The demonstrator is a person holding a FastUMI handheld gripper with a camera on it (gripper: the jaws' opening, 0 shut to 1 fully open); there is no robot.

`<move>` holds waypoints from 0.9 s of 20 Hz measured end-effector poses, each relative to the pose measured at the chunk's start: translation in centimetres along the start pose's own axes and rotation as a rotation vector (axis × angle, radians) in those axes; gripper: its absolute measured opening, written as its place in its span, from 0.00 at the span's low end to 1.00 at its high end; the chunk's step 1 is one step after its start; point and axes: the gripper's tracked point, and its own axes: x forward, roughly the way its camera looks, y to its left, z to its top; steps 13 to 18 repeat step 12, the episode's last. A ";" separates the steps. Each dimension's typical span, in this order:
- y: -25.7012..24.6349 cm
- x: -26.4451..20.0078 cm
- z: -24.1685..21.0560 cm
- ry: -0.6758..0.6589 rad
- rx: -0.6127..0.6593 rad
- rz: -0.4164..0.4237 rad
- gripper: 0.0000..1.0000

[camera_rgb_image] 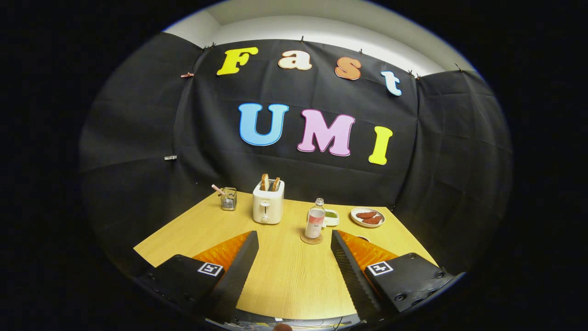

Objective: Take the bottle from table, then pour the juice into the cup, finally place the bottle on the coaster

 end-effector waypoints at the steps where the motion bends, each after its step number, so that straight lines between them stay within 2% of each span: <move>1: 0.0 0.2 0.0 0.003 0.014 0.001 0.97; 9: 0.0 0.3 1.0 -0.020 0.132 0.023 0.97; 18: -0.5 0.4 0.8 -0.017 0.111 0.012 0.97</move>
